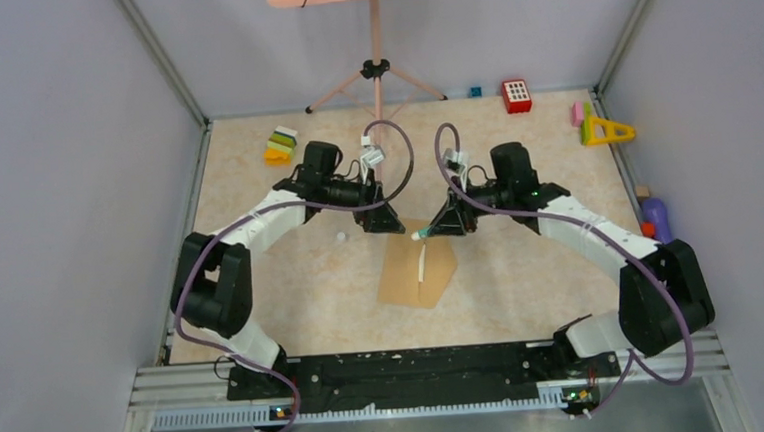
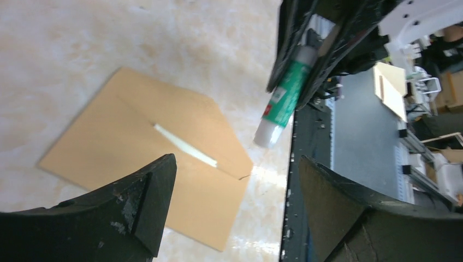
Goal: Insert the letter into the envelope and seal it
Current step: Paint the envelope at the center of the board.
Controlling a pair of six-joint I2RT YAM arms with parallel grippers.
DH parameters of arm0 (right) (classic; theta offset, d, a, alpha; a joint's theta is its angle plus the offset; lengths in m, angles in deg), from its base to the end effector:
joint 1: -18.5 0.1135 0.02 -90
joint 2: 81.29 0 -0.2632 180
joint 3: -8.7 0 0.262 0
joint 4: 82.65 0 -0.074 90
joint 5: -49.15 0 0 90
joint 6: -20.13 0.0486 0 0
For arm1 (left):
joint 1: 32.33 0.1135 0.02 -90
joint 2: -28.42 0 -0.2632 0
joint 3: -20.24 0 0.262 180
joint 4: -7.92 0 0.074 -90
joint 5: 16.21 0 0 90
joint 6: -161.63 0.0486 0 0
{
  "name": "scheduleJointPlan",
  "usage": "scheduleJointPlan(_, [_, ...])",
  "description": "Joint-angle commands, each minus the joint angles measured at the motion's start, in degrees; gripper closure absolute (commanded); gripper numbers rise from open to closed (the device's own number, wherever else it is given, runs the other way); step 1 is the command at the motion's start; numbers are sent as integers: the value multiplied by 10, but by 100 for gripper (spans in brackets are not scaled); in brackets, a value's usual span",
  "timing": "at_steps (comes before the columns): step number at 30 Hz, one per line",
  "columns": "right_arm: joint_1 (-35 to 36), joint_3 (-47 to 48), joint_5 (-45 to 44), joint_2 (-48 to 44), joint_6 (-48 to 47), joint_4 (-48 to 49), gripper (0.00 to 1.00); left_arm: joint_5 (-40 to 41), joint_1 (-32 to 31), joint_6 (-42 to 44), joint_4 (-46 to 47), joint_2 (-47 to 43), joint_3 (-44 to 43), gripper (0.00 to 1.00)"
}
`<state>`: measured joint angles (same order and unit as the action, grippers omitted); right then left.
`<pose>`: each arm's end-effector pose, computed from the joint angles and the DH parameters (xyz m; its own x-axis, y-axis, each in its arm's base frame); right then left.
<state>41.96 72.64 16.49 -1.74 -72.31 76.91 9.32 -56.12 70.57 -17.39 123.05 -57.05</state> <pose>0.2641 0.1592 0.2429 -0.5036 -0.2436 -0.8289 -0.8615 0.2139 0.4606 0.3128 -0.1858 0.2334 -0.6343 0.2709 -0.7241 0.7695 0.1317 -0.6249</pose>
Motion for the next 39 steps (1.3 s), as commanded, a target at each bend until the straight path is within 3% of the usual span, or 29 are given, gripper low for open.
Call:
scheduleJointPlan(1, [7, 46, -96, -40, -135, -92, 100, 61, 5, 55, -29, -8, 10, 17])
scheduleJointPlan(9, [61, 61, -218, -46, -274, -124, 100, 109, 3, 30, -18, 40, 5, 71])
scheduleJointPlan(15, [104, 63, -259, -21, -328, -128, 100, 166, -7, 28, -36, 81, -11, 99])
scheduleJointPlan(25, [190, 82, -351, 31, -406, -167, 100, 214, -21, 33, -109, 191, -90, 100])
scheduleJointPlan(39, [226, 182, -407, 140, -449, -276, 100, 284, -26, -7, -103, 230, -93, 100])
